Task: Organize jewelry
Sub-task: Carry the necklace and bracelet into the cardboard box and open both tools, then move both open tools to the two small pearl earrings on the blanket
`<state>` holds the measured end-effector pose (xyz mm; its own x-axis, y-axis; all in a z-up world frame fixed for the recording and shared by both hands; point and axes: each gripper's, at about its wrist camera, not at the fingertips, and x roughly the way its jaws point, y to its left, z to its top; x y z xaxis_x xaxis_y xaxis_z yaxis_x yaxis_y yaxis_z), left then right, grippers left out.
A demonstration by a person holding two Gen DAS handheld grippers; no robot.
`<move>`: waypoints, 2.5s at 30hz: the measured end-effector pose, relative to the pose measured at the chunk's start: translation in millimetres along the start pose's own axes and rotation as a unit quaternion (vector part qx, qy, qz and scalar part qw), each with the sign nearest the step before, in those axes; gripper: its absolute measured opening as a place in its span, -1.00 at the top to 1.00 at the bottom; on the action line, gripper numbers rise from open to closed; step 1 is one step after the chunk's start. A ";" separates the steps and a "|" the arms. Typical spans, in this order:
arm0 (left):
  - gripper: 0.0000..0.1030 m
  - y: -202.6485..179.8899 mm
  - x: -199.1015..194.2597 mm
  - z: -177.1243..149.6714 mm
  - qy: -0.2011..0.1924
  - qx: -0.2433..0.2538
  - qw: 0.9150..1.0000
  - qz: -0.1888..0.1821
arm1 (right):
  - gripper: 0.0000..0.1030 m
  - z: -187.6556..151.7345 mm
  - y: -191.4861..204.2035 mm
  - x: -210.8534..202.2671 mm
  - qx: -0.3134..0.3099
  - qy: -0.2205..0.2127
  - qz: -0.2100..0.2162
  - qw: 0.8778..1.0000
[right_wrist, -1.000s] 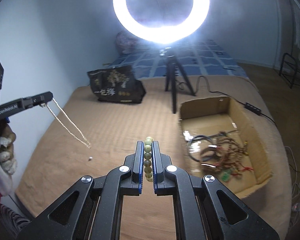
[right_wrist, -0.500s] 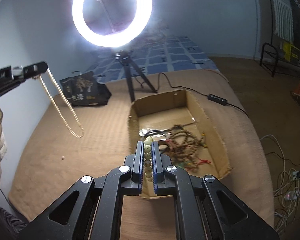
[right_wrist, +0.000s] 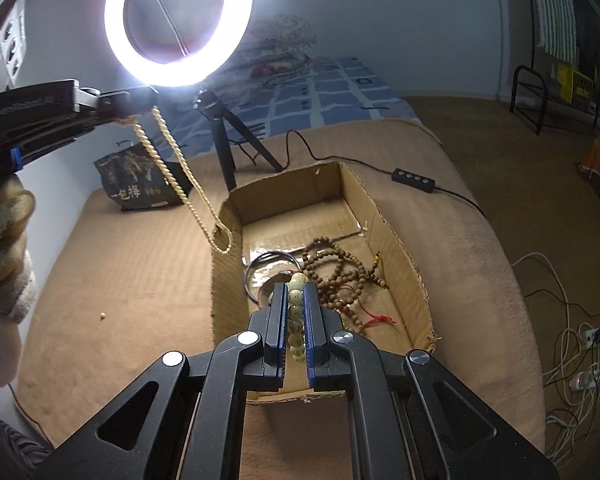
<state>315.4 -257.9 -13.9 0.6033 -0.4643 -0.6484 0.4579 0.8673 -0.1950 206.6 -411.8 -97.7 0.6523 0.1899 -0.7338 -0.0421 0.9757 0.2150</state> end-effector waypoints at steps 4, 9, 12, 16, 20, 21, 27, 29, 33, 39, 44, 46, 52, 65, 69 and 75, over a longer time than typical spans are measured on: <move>0.97 -2.5 23.7 -8.0 0.021 0.001 1.000 0.005 | 0.89 -2.1 -6.0 7.0 0.005 0.008 -0.003 1.000; 0.96 -4.2 44.1 -17.1 0.045 0.006 0.999 0.008 | 0.89 -5.8 -11.8 15.5 0.014 0.019 -0.006 1.000; 0.96 -2.7 48.7 -20.1 0.053 0.005 0.999 0.012 | 0.88 -6.7 -13.2 18.5 0.015 0.025 -0.009 1.000; 0.96 -4.1 50.0 -21.2 0.059 0.009 0.998 0.012 | 0.85 -6.6 -12.6 20.7 0.017 0.028 -0.010 0.999; 0.84 -4.8 47.6 -21.9 0.061 0.013 0.998 0.015 | 0.18 -4.7 -9.2 18.5 0.016 0.022 -0.015 1.000; 0.84 -4.8 46.2 -22.0 0.059 0.013 0.998 0.014 | 0.09 -4.3 -8.0 16.7 0.017 0.018 -0.016 1.000; 0.84 -1.0 32.1 -23.9 0.051 0.013 0.998 0.016 | 0.09 -3.2 -1.4 13.9 0.018 0.017 -0.020 0.999; 0.84 0.8 26.2 -23.3 0.049 0.012 0.999 0.016 | 0.09 -2.9 1.3 12.3 0.016 0.017 -0.022 0.999; 0.84 7.5 10.1 -21.7 0.040 0.009 0.999 0.020 | 0.08 -1.5 9.7 5.9 0.011 0.012 -0.024 1.000; 0.84 22.5 -16.9 -20.8 0.025 0.004 0.999 0.029 | 0.02 0.3 22.1 -6.3 0.003 0.002 -0.024 1.000; 0.66 46.2 -44.7 -22.8 0.013 -0.008 0.999 0.038 | -0.04 2.1 35.5 -16.7 -0.004 -0.012 -0.024 1.000; 0.38 56.1 -55.3 -24.3 0.006 -0.014 0.999 0.040 | -0.05 2.4 41.6 -19.8 -0.008 -0.015 -0.023 1.000; 0.36 91.6 -86.8 -35.6 -0.004 -0.019 0.998 0.060 | -0.18 -0.7 68.2 -28.3 -0.028 -0.029 -0.017 0.999; 0.37 175.4 -132.8 -86.8 0.003 -0.057 0.993 0.102 | -0.18 -15.4 122.3 -34.1 -0.072 -0.027 0.015 0.997; 0.37 192.6 -133.4 -106.8 0.016 -0.065 0.992 0.112 | -0.18 -24.4 135.3 -33.7 -0.084 -0.028 0.025 0.996; 0.37 206.5 -129.5 -132.2 0.034 -0.065 0.991 0.114 | -0.18 -38.4 155.1 -23.1 -0.120 -0.001 0.029 0.992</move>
<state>245.5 5.1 -67.5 0.6345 -0.2441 -0.7334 0.2235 0.9662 -0.1282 156.0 -260.6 -72.1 0.6448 0.2459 -0.7237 -0.2576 0.9613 0.0971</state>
